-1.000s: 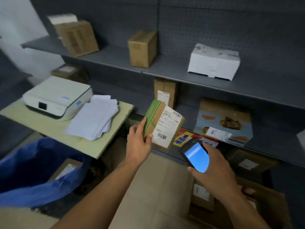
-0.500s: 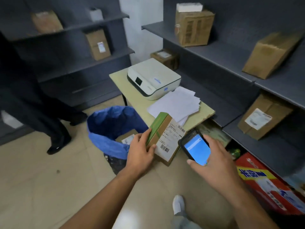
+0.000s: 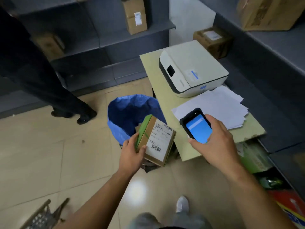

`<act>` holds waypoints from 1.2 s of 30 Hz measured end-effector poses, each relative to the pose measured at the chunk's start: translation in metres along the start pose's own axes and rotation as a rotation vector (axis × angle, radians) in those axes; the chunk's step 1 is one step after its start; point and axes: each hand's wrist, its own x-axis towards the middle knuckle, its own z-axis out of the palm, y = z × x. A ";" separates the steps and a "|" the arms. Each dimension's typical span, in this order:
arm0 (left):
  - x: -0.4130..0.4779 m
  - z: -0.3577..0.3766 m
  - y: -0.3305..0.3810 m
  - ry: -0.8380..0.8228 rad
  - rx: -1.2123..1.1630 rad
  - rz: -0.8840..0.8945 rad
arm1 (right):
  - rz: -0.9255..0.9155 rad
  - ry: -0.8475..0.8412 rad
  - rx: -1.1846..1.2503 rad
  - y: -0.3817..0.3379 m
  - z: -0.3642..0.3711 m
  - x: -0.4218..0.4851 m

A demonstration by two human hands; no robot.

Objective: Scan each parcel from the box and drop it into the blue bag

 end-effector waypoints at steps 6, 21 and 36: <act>0.040 -0.010 -0.027 0.068 0.004 -0.115 | -0.004 -0.080 0.015 -0.006 0.041 0.058; 0.213 0.013 -0.104 -0.258 0.055 -0.134 | 0.265 -0.126 -0.104 -0.053 0.129 0.107; 0.259 0.034 -0.074 -0.590 -0.028 0.085 | 0.364 0.030 -0.117 -0.082 0.123 0.109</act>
